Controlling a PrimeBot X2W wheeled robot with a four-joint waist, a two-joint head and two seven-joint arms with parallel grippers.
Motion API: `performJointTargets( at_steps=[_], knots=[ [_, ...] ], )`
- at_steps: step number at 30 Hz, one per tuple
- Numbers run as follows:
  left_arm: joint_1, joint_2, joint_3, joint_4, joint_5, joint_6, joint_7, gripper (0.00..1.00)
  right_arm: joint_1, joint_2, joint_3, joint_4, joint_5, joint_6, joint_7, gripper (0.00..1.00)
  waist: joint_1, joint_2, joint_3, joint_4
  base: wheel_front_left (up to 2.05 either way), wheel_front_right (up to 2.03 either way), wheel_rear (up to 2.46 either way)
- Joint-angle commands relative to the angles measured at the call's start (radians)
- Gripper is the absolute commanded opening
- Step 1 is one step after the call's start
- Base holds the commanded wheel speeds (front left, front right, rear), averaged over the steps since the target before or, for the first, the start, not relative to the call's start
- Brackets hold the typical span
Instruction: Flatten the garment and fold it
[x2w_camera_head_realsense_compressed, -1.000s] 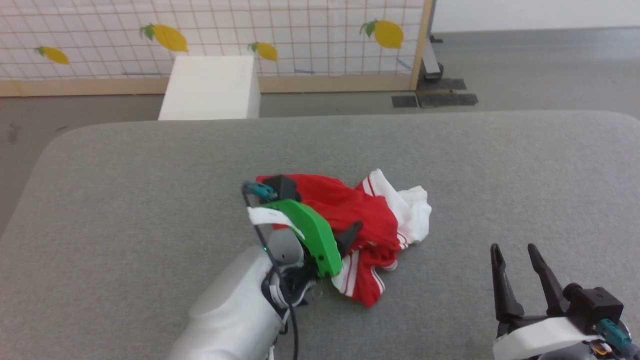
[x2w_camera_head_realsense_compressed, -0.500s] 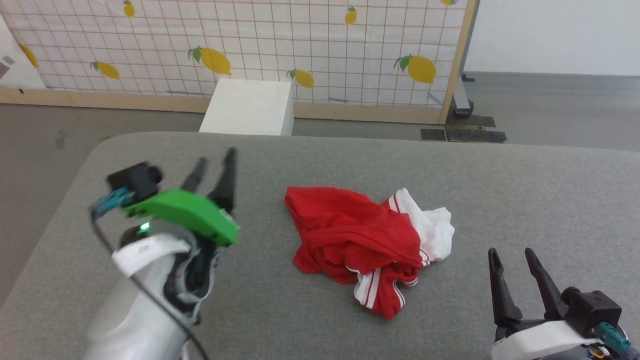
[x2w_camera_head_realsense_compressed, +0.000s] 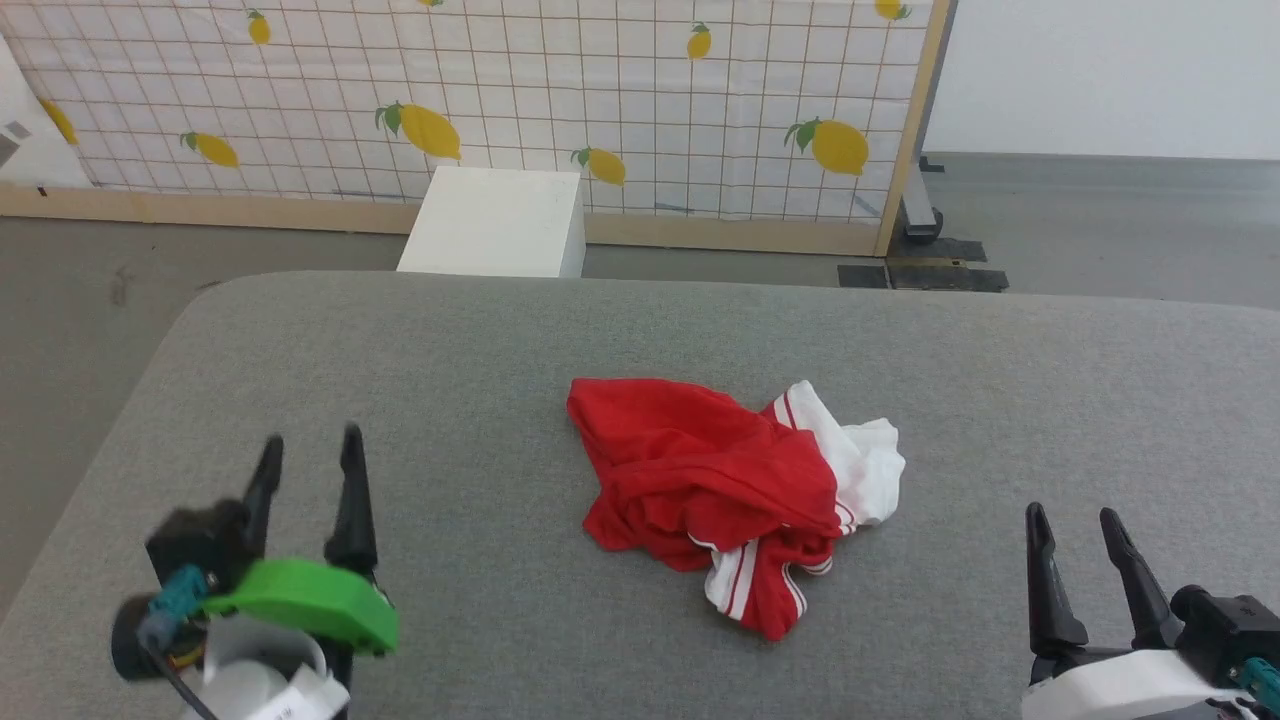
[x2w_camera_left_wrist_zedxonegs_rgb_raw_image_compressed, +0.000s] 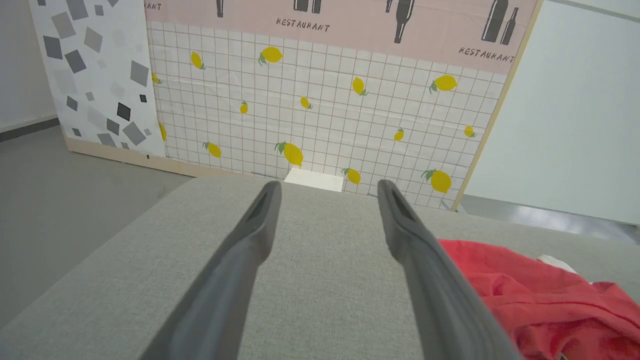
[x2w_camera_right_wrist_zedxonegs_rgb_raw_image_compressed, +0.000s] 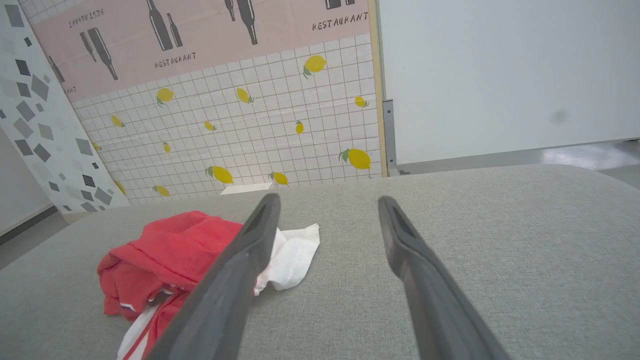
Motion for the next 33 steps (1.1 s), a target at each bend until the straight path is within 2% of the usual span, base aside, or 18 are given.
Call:
performJointTargets(
  at_steps=[1,9,16,22,29,33],
  knots=[
    [0.043,-0.016,0.006,-0.001,0.011,-0.009,-0.003,1.0,0.003,0.0,-0.004,0.0,-0.003,-0.002,-0.006,1.0,0.0,0.0,0.003,-0.006,0.0,0.0,0.0],
    [0.117,-0.072,0.027,0.044,0.042,-0.052,-0.003,1.0,-0.001,0.0,-0.012,0.004,-0.009,-0.002,-0.006,1.0,0.0,0.0,0.017,-0.015,0.0,0.0,0.0],
    [0.119,-0.107,0.056,0.045,0.08,-0.069,-0.003,1.0,-0.01,0.0,-0.01,0.013,-0.014,-0.002,-0.006,1.0,0.0,0.0,0.027,-0.009,0.0,0.0,0.0],
    [0.117,-0.134,0.076,0.034,0.116,-0.081,-0.004,1.0,-0.076,0.0,0.001,0.121,-0.042,-0.002,0.017,1.0,0.0,0.0,0.04,0.002,0.0,0.0,0.0],
    [0.098,-0.166,0.077,0.023,0.153,-0.094,-0.004,1.0,-0.293,0.0,-0.004,0.266,-0.108,-0.002,0.223,1.0,0.0,0.0,0.075,0.031,0.0,0.0,0.0],
    [0.083,-0.185,0.073,0.019,0.171,-0.103,-0.004,1.0,-0.425,0.0,0.04,0.368,-0.166,-0.002,0.399,1.0,0.0,0.0,0.108,0.056,0.0,0.0,0.0]
  ],
)
